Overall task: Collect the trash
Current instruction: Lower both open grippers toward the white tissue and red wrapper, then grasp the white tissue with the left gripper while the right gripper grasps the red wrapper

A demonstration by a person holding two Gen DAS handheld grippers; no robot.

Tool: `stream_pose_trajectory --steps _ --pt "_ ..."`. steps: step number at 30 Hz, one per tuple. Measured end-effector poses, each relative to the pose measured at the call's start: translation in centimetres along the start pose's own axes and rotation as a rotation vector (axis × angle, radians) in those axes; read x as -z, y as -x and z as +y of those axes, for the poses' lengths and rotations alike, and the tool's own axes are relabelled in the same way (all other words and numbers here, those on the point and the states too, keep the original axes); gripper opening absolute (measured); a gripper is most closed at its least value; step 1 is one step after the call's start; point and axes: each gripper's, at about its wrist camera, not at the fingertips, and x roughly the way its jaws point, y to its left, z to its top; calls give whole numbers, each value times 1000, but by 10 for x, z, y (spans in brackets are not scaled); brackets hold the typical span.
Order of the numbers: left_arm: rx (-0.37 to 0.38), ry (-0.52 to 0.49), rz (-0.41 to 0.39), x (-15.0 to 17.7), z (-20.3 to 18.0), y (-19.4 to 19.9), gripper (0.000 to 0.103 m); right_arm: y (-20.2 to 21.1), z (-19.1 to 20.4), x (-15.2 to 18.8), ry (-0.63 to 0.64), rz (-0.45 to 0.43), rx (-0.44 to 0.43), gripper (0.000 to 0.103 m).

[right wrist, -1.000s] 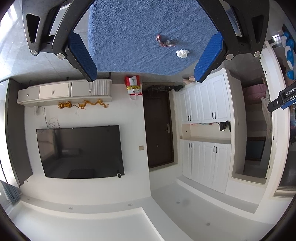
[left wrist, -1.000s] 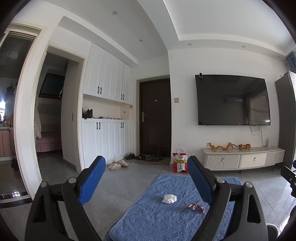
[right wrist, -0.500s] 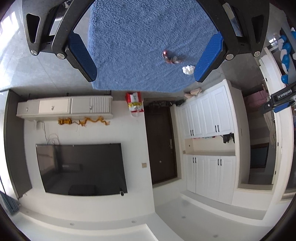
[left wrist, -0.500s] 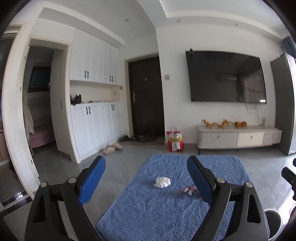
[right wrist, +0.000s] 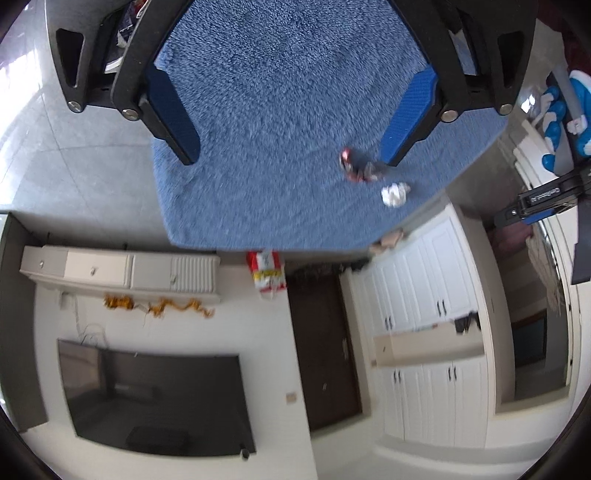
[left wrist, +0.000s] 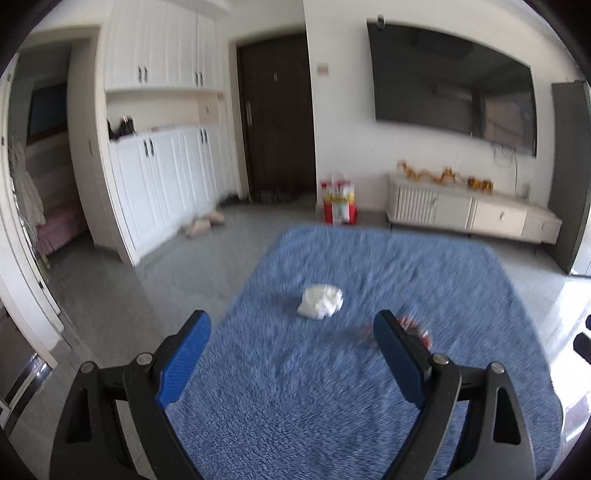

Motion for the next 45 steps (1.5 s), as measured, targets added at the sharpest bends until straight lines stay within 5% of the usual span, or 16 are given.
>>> stream_pose_trajectory --steps 8,15,21,25,29,35,45 --pt "127 4 198 3 9 -93 89 -81 10 -23 58 142 -121 73" --pt "271 -52 267 -17 -4 -174 89 -158 35 -38 139 253 -260 67" --pt "314 -84 286 -29 -10 -232 84 -219 57 -32 204 354 -326 61" --pt "338 -90 339 -27 -11 -256 65 -246 66 -26 224 401 -346 56" --pt "368 -105 370 -18 -14 -263 48 -260 70 -17 231 437 -366 45" --pt "409 -101 366 -16 -15 -256 24 -259 71 -14 225 431 -368 14" --pt "376 -71 301 -20 -7 -205 19 -208 50 -19 155 354 -304 14"
